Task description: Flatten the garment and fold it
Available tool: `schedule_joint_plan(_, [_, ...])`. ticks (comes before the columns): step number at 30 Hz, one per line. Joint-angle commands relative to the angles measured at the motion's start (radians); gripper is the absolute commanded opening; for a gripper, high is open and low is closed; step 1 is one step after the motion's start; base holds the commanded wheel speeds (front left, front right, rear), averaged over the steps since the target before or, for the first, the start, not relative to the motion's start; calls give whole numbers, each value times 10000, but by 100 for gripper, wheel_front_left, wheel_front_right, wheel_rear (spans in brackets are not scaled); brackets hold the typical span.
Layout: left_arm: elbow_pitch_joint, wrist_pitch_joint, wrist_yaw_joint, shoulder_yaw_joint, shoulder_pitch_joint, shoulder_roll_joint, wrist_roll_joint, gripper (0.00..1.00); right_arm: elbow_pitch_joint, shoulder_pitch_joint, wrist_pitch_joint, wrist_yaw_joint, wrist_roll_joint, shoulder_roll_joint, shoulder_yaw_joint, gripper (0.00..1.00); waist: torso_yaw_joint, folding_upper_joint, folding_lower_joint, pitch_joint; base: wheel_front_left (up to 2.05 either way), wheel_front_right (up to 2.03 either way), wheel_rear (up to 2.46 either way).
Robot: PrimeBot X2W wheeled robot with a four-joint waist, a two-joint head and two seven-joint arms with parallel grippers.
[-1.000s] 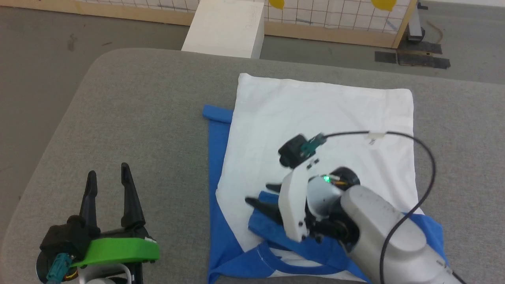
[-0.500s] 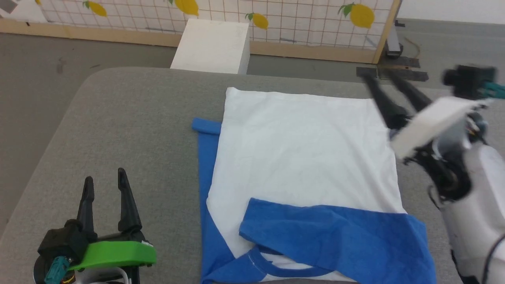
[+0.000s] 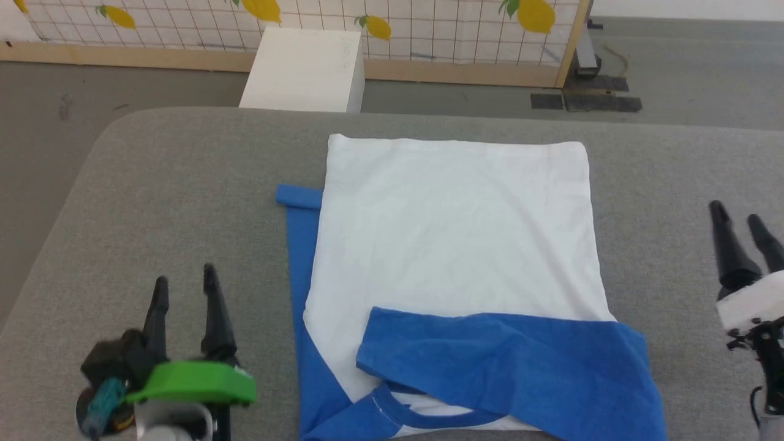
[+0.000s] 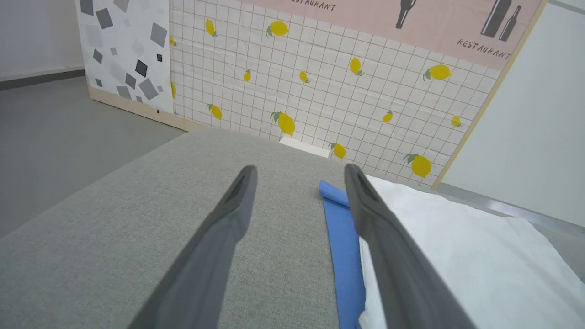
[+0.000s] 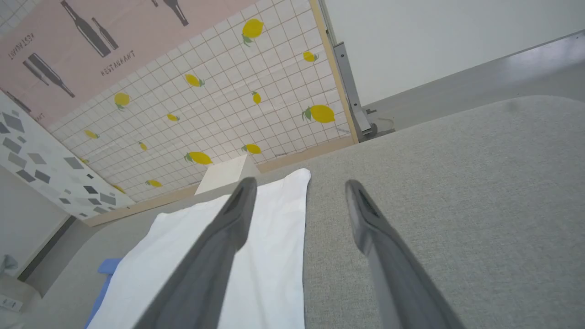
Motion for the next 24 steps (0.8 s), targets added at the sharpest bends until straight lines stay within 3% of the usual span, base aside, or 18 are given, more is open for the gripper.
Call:
schedule_joint_plan(1, [101, 211, -64, -57, -629, 53, -164, 100, -321, 117, 152, -11, -123, 84, -211, 100, -45, 0, 0, 290, 0, 0, 0])
schedule_joint_plan(7, [1073, 1924, -439, -186, -3420, 636, -585, 100, -1483, -79, 797, -11, -259, 239, -866, 100, -133, 0, 0, 1361, 0, 0, 0])
schedule_joint_plan(13, [2706, 4918, -484, -234, -6530, 1449, -1040, 100, -2216, -530, 1201, -11, -229, 242, -1222, 100, -430, 0, 0, 2688, 0, 0, 0])
schedule_joint_plan(19, [3936, 8530, 22, -470, -8582, 1933, -1357, 100, -2393, -813, 1258, -11, -121, 206, -1334, 100, -758, 0, 0, 3571, 0, 0, 0])
schedule_joint_plan(24, [4211, 10937, 617, -786, -9119, 2118, -1340, 100, -2394, -920, 1146, -11, -49, 164, -1364, 100, -947, 0, 0, 3946, 0, 0, 0])
